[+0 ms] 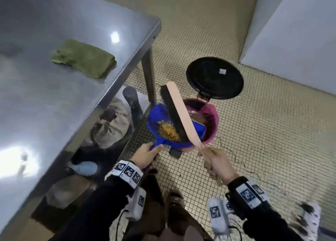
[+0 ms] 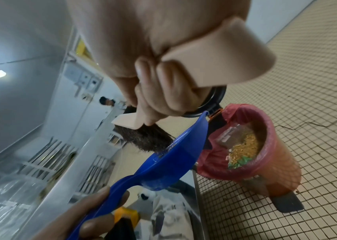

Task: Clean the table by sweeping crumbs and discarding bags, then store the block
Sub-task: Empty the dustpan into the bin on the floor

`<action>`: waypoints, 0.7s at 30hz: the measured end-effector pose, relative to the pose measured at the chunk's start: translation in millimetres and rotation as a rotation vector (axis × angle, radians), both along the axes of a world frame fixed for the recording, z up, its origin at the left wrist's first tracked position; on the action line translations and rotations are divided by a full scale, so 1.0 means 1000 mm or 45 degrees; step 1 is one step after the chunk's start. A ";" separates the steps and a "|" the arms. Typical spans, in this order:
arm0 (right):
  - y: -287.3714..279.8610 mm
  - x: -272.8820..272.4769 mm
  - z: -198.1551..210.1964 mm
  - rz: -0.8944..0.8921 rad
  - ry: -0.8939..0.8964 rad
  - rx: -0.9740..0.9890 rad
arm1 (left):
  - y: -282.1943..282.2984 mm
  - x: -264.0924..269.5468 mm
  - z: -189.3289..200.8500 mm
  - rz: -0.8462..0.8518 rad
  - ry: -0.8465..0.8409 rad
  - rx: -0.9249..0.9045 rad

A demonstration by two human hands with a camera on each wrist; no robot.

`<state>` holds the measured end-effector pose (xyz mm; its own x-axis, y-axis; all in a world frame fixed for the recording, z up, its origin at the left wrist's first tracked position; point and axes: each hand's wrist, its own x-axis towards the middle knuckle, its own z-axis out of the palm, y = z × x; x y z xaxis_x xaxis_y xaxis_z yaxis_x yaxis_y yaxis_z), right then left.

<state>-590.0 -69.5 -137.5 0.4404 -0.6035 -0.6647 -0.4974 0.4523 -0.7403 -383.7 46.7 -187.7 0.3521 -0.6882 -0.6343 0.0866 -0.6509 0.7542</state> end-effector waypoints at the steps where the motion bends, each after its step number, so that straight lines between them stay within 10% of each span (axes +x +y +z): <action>1: -0.005 0.004 -0.003 -0.039 -0.005 0.019 | -0.015 0.007 -0.004 -0.048 0.025 0.016; 9: -0.059 0.041 -0.092 -0.434 0.032 0.310 | -0.116 0.048 -0.056 -0.503 -0.039 0.112; 21: -0.105 0.032 -0.237 -0.614 0.159 0.370 | -0.193 0.051 -0.163 -0.496 0.147 0.424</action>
